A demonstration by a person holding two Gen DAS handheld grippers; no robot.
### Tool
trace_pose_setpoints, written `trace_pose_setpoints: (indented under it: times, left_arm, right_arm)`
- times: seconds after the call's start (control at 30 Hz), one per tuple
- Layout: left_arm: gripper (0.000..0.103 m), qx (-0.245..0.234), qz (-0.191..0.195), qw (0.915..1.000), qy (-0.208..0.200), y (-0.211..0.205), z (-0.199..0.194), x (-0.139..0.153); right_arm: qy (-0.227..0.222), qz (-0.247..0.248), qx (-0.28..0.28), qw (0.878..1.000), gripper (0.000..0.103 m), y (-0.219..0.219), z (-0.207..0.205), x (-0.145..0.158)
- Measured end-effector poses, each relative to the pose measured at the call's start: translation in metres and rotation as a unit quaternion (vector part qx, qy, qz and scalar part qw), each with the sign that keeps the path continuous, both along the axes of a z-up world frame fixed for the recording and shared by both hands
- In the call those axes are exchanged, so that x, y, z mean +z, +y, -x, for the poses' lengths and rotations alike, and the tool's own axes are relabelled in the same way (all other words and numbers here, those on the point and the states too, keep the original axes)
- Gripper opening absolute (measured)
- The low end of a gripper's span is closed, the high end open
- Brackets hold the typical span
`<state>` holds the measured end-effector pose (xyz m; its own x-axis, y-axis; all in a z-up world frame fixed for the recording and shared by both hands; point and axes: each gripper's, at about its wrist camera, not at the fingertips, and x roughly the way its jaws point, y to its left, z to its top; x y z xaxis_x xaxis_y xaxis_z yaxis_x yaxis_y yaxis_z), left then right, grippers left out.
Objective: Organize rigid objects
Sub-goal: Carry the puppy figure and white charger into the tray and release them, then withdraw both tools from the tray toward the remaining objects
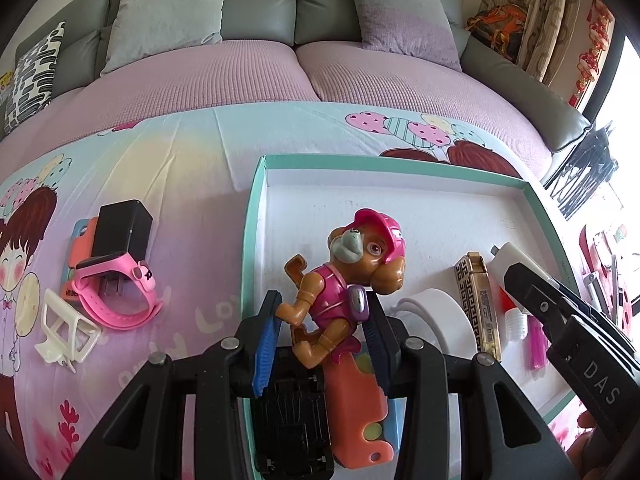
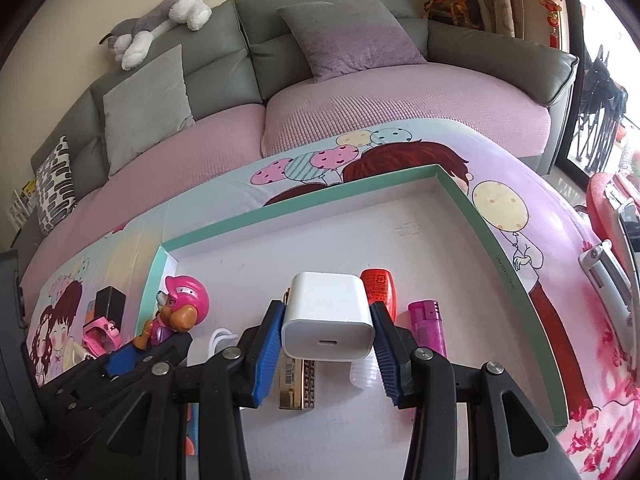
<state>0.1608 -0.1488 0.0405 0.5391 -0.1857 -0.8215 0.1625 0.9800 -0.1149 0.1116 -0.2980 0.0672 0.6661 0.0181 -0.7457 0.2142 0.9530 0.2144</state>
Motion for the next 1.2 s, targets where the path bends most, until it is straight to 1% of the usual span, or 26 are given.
trace_pose_setpoints:
  times: [0.23,0.53,0.6,0.67,0.77,1.0,1.07,1.13,1.2]
  left_arm:
    - [0.042,0.008,0.009,0.9999,-0.002,0.002,-0.001,0.001]
    - [0.045,0.012,0.007,0.9999,-0.001,0.004,0.001,0.002]
    - [0.047,0.014,0.008,0.9999,-0.003,0.006,0.002,0.004]
    - [0.052,0.017,0.013,0.9997,-0.009,0.008,0.003,0.008]
    - [0.054,0.020,0.022,0.9995,-0.014,0.012,0.005,0.013]
    - [0.055,0.032,0.026,0.9985,-0.035,0.020,0.011,0.028]
    - [0.061,0.041,0.028,0.9979,-0.042,0.024,0.012,0.032]
    - [0.064,0.050,0.028,0.9973,-0.047,0.028,0.013,0.035]
    - [0.064,0.058,0.029,0.9967,-0.049,0.031,0.013,0.036]
  right_arm:
    - [0.002,-0.003,0.001,1.000,0.046,0.001,0.000,-0.001]
    - [0.006,-0.003,-0.002,1.000,0.046,0.001,-0.001,-0.003]
    - [0.005,-0.002,-0.004,1.000,0.048,0.000,-0.001,-0.003]
    - [0.001,-0.005,-0.005,1.000,0.050,-0.001,-0.001,-0.002]
    - [-0.010,-0.006,-0.005,1.000,0.054,-0.001,0.001,0.002]
    - [-0.029,-0.004,0.002,1.000,0.055,0.002,0.004,0.009]
    - [-0.033,-0.002,0.004,0.999,0.055,0.003,0.004,0.011]
    - [-0.036,-0.001,0.005,0.999,0.055,0.004,0.004,0.012]
    - [-0.035,-0.001,0.006,0.999,0.055,0.005,0.003,0.012]
